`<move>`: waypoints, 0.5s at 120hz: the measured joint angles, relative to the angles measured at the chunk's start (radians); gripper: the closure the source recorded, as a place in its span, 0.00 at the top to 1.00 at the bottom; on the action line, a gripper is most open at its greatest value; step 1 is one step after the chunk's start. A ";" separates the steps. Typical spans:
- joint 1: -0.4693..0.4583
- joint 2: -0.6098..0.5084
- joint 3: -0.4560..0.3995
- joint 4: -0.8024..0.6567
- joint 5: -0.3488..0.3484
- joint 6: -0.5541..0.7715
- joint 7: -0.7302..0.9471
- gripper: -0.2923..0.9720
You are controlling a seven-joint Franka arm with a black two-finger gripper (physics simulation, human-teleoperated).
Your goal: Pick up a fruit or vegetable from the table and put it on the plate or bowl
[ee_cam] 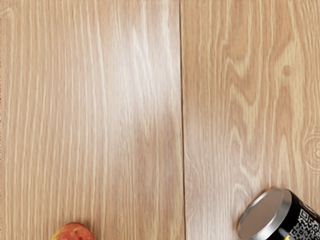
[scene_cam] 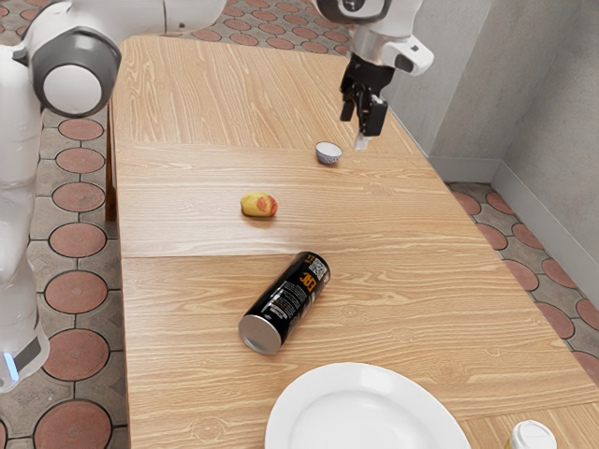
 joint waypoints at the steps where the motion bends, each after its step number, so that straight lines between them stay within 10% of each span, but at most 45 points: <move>1: 0.000 0.000 0.000 0.000 0.000 0.001 0.000 0.77; 60: 0.007 -0.009 -0.004 -0.006 -0.008 -0.035 0.058 0.77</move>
